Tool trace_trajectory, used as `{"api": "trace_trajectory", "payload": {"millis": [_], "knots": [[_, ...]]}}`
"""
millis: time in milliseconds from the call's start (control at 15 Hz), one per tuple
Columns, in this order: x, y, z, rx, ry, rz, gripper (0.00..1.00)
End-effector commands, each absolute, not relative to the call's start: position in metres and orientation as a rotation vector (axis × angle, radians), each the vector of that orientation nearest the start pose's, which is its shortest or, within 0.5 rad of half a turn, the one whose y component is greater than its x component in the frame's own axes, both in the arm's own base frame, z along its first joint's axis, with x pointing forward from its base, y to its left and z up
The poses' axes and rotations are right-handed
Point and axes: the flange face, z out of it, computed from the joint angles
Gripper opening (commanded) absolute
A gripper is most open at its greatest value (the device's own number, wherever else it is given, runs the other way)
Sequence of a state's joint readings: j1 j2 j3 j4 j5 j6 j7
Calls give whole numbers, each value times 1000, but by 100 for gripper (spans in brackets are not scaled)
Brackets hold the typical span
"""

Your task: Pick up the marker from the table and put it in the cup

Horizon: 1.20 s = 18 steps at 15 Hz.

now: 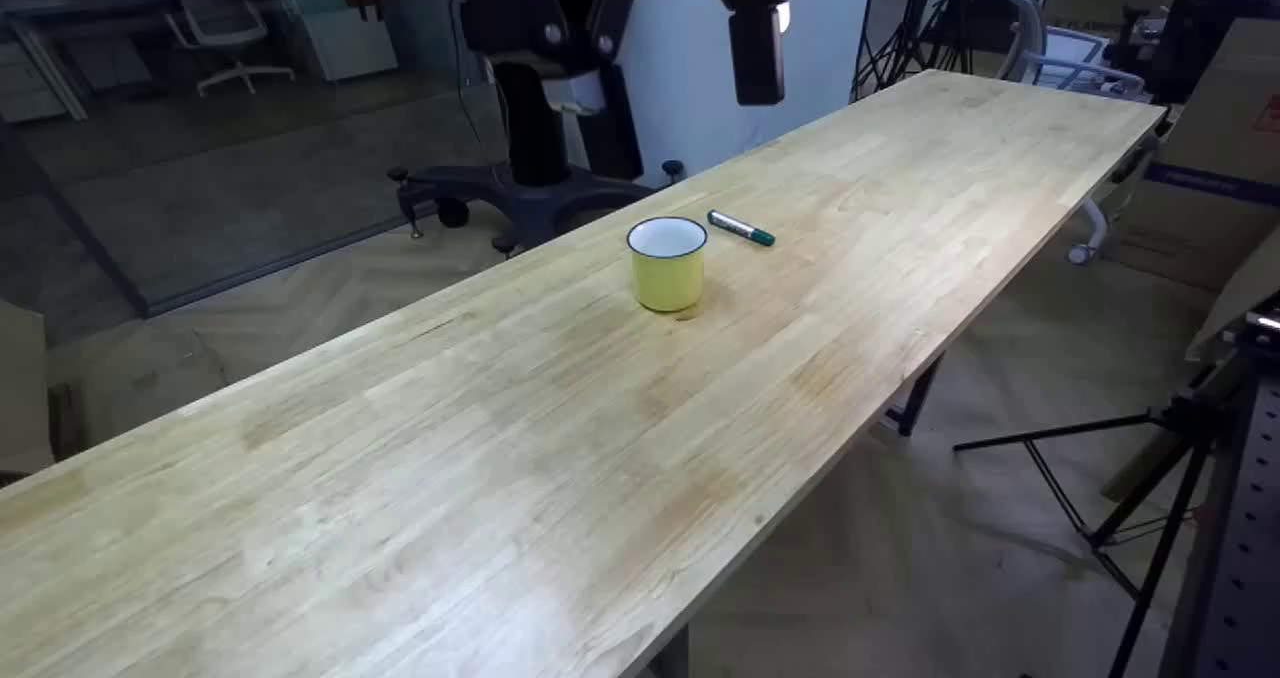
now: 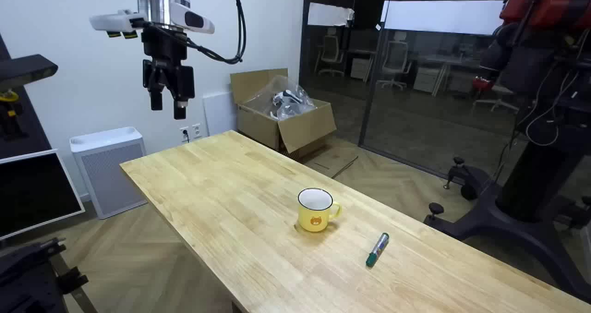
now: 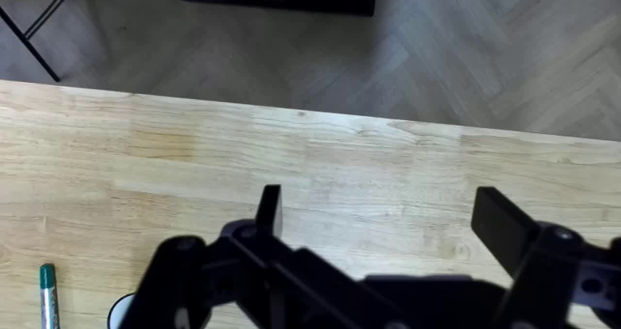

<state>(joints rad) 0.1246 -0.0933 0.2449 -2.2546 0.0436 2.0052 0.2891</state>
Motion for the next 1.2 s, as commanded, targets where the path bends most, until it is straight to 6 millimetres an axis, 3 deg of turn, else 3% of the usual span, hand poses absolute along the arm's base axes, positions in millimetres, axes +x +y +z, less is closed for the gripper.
{"api": "trace_trajectory", "payload": {"millis": [0, 1067, 1133], "knots": [[454, 179, 389, -3167, -89, 247, 100], [454, 180, 390, -3167, -89, 243, 100], [457, 179, 392, -3192, -50, 156, 100]]}}
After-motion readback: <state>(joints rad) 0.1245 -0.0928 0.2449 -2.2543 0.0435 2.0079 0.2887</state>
